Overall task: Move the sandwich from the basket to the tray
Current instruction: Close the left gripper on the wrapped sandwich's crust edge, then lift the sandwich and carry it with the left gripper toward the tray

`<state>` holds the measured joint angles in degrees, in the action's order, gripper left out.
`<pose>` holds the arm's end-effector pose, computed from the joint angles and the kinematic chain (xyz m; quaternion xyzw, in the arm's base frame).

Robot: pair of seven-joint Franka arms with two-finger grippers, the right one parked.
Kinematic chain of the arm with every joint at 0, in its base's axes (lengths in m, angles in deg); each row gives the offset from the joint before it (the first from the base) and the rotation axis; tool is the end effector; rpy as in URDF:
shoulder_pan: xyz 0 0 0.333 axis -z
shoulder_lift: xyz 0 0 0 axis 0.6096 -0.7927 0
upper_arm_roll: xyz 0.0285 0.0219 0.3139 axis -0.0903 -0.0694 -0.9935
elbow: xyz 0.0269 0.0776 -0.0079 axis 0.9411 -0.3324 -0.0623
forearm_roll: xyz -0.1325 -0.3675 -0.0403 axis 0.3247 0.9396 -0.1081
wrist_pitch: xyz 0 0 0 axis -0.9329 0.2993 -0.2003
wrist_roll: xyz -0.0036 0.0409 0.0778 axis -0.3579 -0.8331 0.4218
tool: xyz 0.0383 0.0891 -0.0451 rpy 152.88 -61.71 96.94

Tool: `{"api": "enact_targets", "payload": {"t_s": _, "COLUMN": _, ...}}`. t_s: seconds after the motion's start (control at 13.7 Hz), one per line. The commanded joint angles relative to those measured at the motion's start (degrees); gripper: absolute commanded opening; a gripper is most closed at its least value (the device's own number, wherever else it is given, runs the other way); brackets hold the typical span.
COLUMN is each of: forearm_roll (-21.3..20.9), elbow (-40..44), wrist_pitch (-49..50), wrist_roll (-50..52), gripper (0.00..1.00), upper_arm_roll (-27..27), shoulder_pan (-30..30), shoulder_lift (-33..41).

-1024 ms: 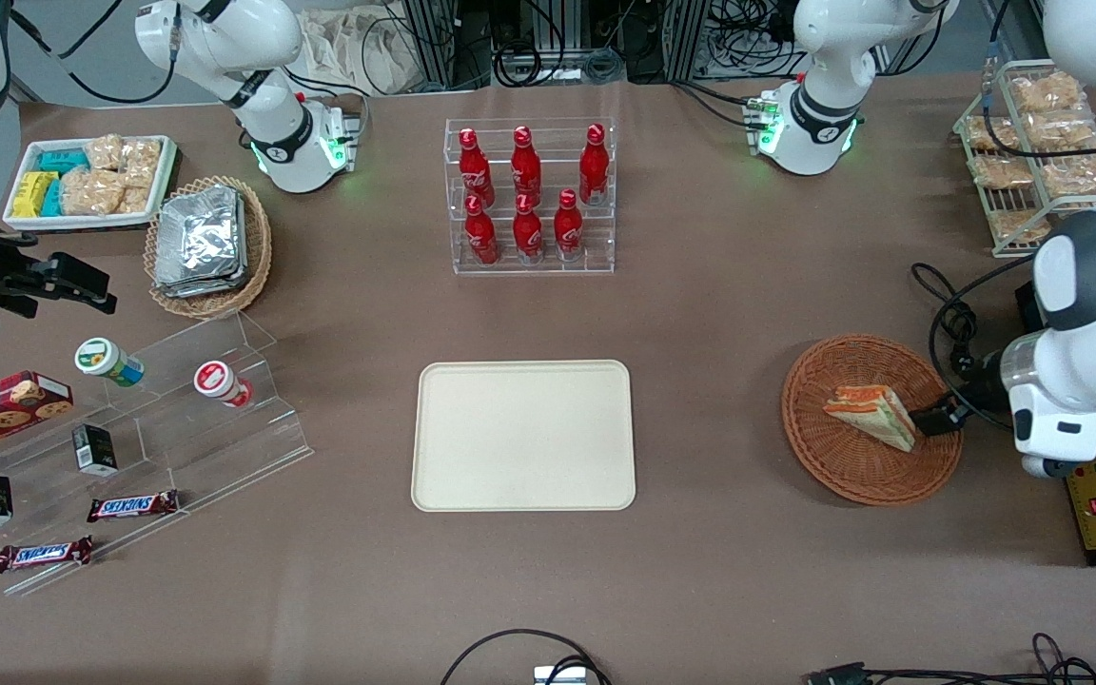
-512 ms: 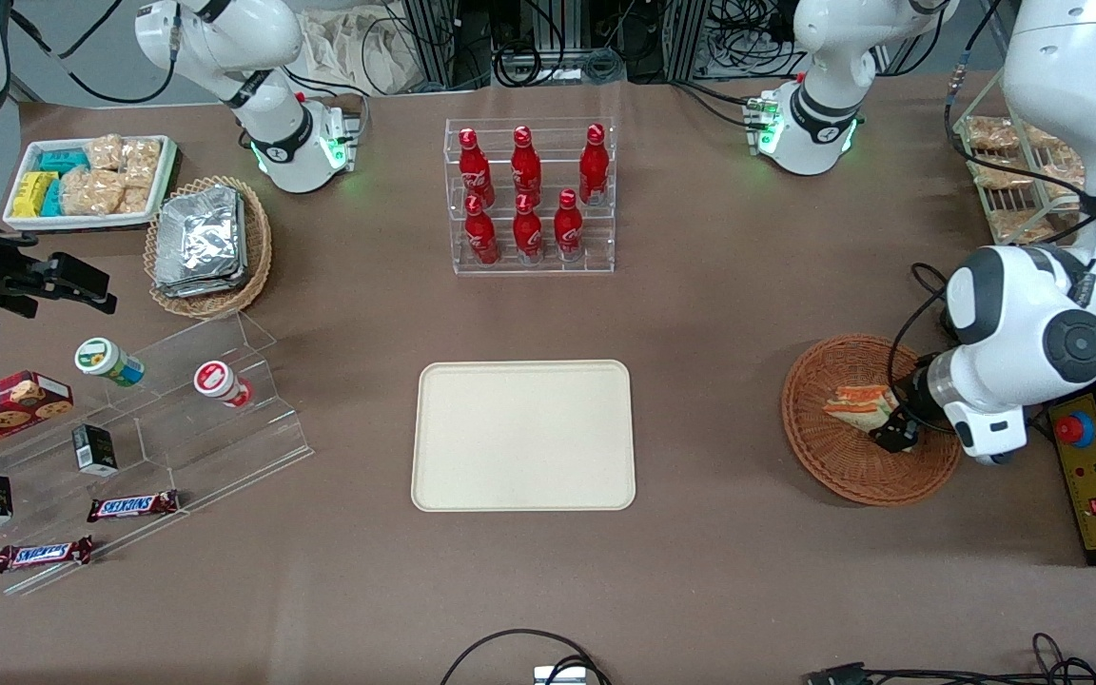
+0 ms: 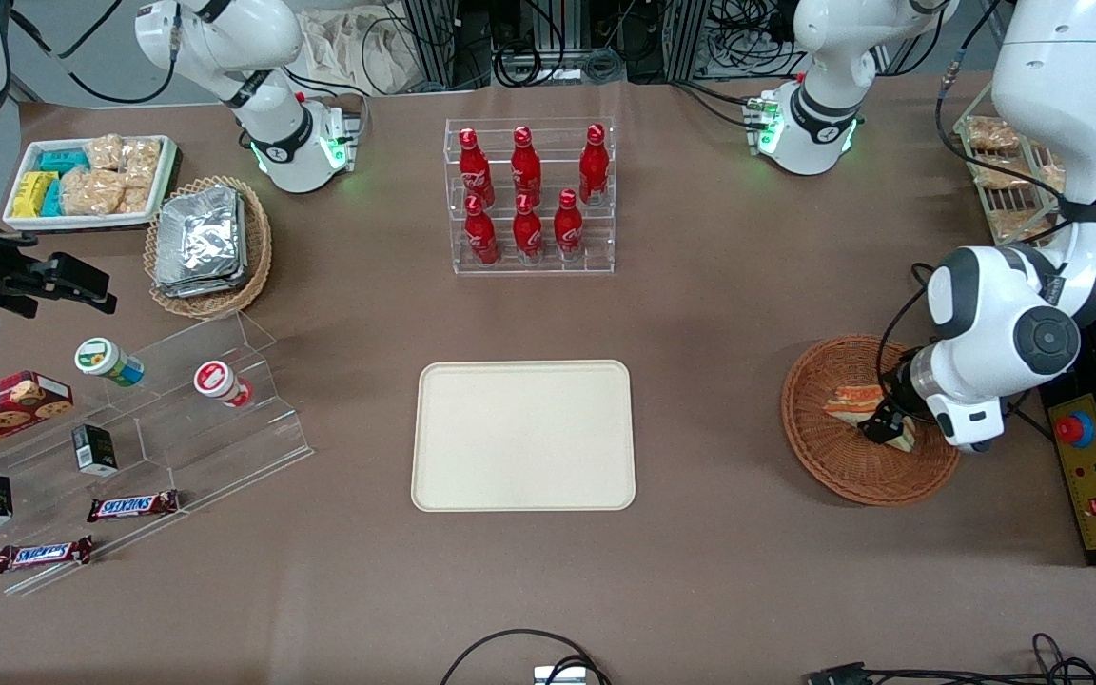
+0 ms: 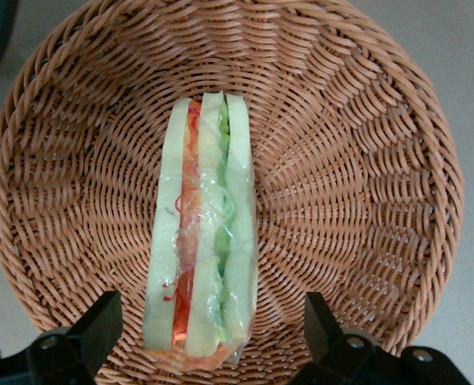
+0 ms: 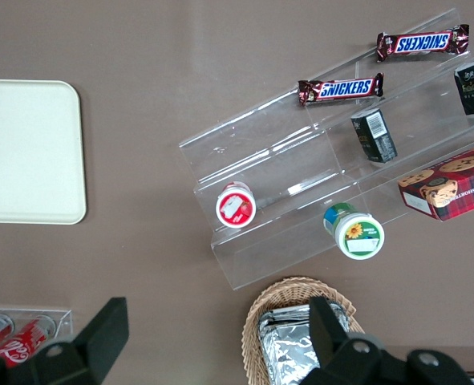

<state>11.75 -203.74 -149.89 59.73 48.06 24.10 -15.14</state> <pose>0.5970 -0.0092 0.2686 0.8748 0.4822 -0.0479 0.0013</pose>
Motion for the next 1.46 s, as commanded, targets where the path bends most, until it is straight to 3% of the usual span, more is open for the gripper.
{"api": "enact_targets", "payload": {"t_s": 0.0, "forearm_roll": -0.49, "elbow": 0.04, "wrist_pitch": -1.02, "wrist_roll": 0.68, "gripper": 0.92, "upper_arm_roll": 0.22, "shoulder_pan": -0.34, "shoulder_lift": -0.55}}
{"api": "enact_targets", "payload": {"t_s": 0.07, "forearm_roll": -1.53, "elbow": 0.39, "wrist_pitch": -1.02, "wrist_roll": 0.42, "gripper": 0.65, "upper_arm_roll": 0.22, "shoulder_pan": -0.34, "shoulder_lift": -0.91}}
{"api": "enact_targets", "payload": {"t_s": 0.15, "forearm_roll": -3.8, "elbow": 0.57, "wrist_pitch": -0.67, "wrist_roll": 0.41, "gripper": 0.22, "upper_arm_roll": 0.22, "shoulder_pan": -0.34, "shoulder_lift": -0.91}}
{"api": "enact_targets", "payload": {"t_s": 0.22, "forearm_roll": -4.52, "elbow": 0.48, "wrist_pitch": -0.32, "wrist_roll": 0.41, "gripper": 0.02, "upper_arm_roll": 0.22, "shoulder_pan": -0.34, "shoulder_lift": -0.82}}
{"api": "enact_targets", "payload": {"t_s": 0.51, "forearm_roll": -4.62, "elbow": 4.33, "wrist_pitch": 4.92, "wrist_roll": -2.74, "gripper": 0.0, "upper_arm_roll": 0.48, "shoulder_pan": -0.16, "shoulder_lift": 0.32}}
{"api": "enact_targets", "payload": {"t_s": 0.88, "forearm_roll": -4.09, "elbow": 23.91, "wrist_pitch": 26.02, "wrist_roll": -12.92, "gripper": 0.0, "upper_arm_roll": 2.15, "shoulder_pan": 2.11, "shoulder_lift": -0.47}}
{"api": "enact_targets", "payload": {"t_s": 1.17, "forearm_roll": -3.56, "elbow": 33.16, "wrist_pitch": 33.77, "wrist_roll": -18.48, "gripper": 0.0, "upper_arm_roll": 4.25, "shoulder_pan": 9.31, "shoulder_lift": -0.47}}
{"api": "enact_targets", "payload": {"t_s": 1.39, "forearm_roll": -3.48, "elbow": 34.32, "wrist_pitch": 32.91, "wrist_roll": -18.92, "gripper": 0.0, "upper_arm_roll": 8.11, "shoulder_pan": 15.37, "shoulder_lift": -0.99}}
